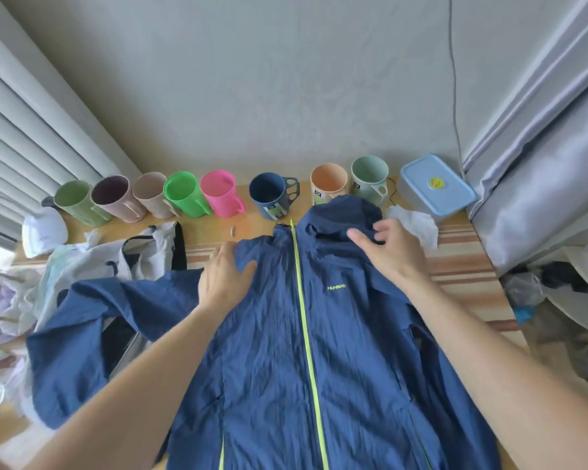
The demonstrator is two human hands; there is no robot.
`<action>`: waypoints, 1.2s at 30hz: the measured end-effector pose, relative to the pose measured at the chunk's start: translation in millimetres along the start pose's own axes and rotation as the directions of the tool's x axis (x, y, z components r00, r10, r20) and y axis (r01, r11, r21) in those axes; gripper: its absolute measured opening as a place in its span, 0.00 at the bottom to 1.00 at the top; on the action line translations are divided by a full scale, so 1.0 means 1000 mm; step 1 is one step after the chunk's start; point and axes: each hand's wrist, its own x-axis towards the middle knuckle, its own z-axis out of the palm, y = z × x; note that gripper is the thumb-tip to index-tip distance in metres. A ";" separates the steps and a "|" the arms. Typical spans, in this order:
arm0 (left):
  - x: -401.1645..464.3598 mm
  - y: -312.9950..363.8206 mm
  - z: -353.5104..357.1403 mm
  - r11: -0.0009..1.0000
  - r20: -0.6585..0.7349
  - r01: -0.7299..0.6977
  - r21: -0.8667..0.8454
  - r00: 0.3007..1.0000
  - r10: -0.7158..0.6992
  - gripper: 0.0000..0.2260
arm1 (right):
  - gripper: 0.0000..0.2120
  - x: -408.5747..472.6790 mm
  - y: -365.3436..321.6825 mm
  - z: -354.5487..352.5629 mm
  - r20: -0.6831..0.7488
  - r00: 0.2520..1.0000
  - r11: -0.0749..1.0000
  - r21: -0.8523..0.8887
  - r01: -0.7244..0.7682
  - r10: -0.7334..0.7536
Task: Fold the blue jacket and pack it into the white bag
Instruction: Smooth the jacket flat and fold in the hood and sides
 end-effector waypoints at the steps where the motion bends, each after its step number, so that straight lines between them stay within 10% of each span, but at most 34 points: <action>1: 0.017 0.007 0.008 0.999 0.024 0.026 -0.026 0.999 -0.025 0.30 | 0.36 0.015 -0.011 0.010 0.026 0.999 0.999 0.009 0.038 -0.038; 5: 0.056 0.013 0.033 0.964 0.187 0.184 -0.191 0.971 -0.149 0.32 | 0.25 0.047 -0.023 0.045 0.213 0.954 0.977 0.038 0.209 -0.213; 8: 0.056 -0.001 0.037 0.979 0.188 0.148 -0.141 0.975 -0.120 0.16 | 0.12 0.042 -0.002 0.041 0.252 0.932 0.964 0.013 0.265 -0.260; 13: 0.033 -0.013 0.037 0.999 0.066 0.026 -0.045 0.998 -0.023 0.10 | 0.05 0.016 0.042 0.005 0.655 0.749 0.867 -0.426 0.259 0.098; 16: 0.038 -0.006 0.045 0.987 0.117 0.012 -0.159 0.993 0.007 0.20 | 0.22 0.032 0.042 0.002 0.475 0.841 0.966 -0.105 -0.237 0.258; 18: 0.042 0.004 0.050 0.971 0.186 0.040 -0.235 0.982 0.004 0.22 | 0.39 0.051 0.041 0.012 0.225 0.830 0.800 0.228 -0.555 0.511; 21: 0.044 0.012 0.062 0.970 0.207 0.029 -0.240 0.978 0.023 0.22 | 0.39 0.069 0.052 0.027 0.019 0.770 0.697 0.413 -0.587 0.638; 25: 0.047 0.033 0.061 0.962 0.070 0.036 -0.272 0.997 -0.018 0.21 | 0.01 0.057 0.048 0.027 -0.050 0.947 0.895 0.344 -0.283 0.318; 31: 0.060 0.077 0.037 0.919 -0.097 -0.334 -0.209 0.942 0.321 0.31 | 0.10 0.010 -0.004 -0.038 -0.008 0.890 0.869 0.211 0.447 -0.456; 36: 0.067 0.111 0.018 0.878 0.125 -0.413 -0.243 0.884 0.451 0.39 | 0.14 -0.001 -0.053 -0.083 0.156 0.772 0.766 0.348 0.541 -0.616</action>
